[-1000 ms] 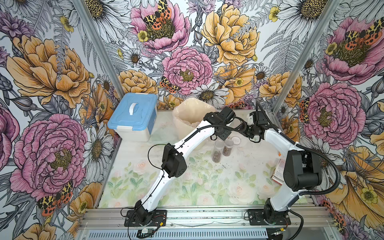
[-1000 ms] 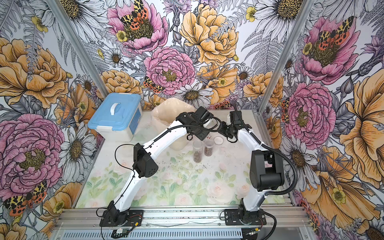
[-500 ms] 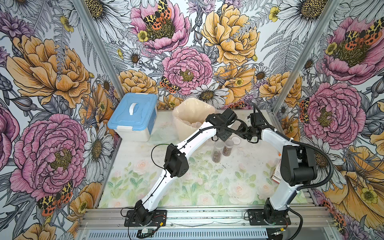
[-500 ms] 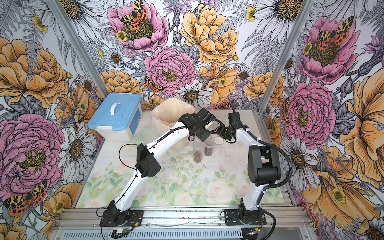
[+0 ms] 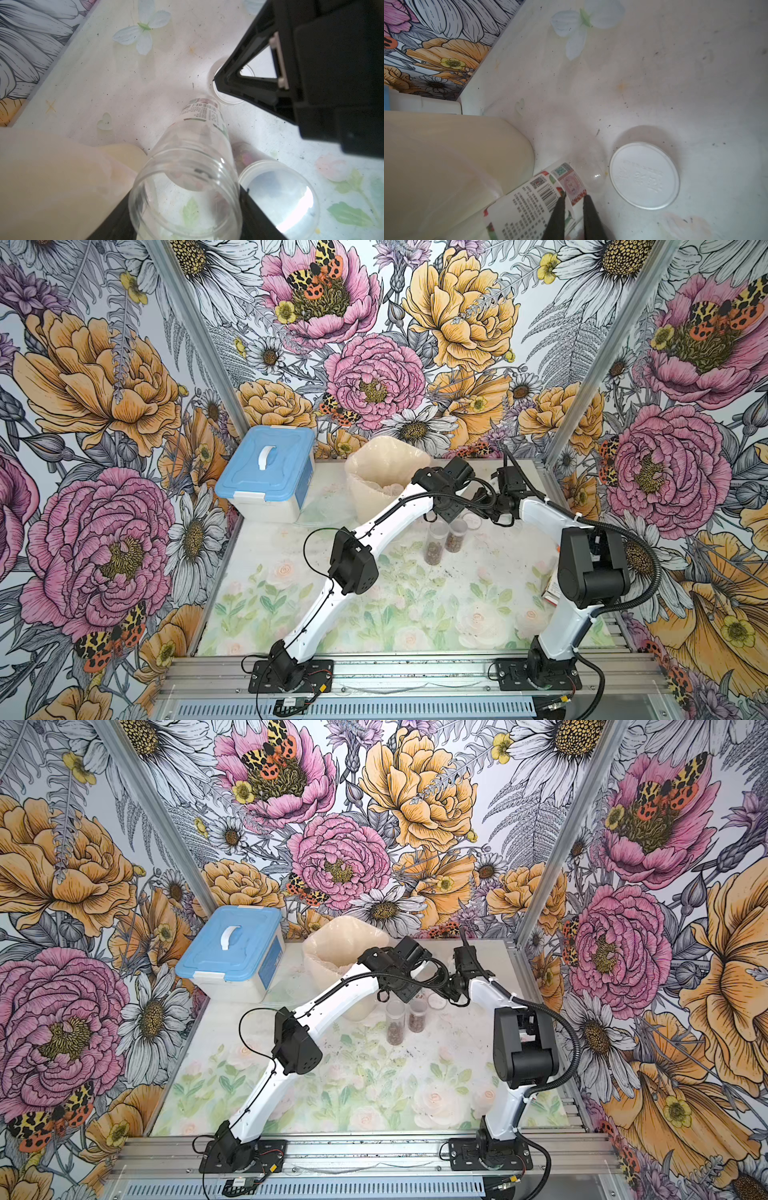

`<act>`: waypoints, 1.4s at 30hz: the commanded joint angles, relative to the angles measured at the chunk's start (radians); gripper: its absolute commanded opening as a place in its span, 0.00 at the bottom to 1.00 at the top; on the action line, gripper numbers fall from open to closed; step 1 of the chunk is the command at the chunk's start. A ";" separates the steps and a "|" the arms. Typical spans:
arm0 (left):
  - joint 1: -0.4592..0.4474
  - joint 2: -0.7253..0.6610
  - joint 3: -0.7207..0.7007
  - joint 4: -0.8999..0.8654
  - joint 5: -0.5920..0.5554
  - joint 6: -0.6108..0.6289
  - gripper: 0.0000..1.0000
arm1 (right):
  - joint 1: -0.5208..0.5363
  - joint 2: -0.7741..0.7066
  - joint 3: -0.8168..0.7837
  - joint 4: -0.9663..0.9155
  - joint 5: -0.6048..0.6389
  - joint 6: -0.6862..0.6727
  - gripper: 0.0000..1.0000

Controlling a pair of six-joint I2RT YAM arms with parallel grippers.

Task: Empty the moldy dried flower tea in the jars
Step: Place the jar at the center of the board.

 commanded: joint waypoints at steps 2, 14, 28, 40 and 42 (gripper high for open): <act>-0.007 0.053 0.019 -0.004 0.036 0.011 0.52 | 0.012 0.034 0.013 0.033 -0.031 0.021 0.17; -0.007 0.083 0.042 -0.003 0.058 0.005 0.59 | 0.025 0.066 -0.013 0.053 -0.048 0.037 0.17; -0.007 0.123 0.101 0.000 0.081 -0.002 0.69 | 0.029 0.109 -0.004 0.076 -0.073 0.057 0.17; 0.007 0.145 0.123 0.000 0.110 -0.025 0.75 | 0.015 0.117 0.006 0.077 -0.063 0.056 0.18; 0.010 0.140 0.122 0.000 0.106 -0.030 0.76 | 0.011 0.113 0.012 0.076 -0.060 0.056 0.19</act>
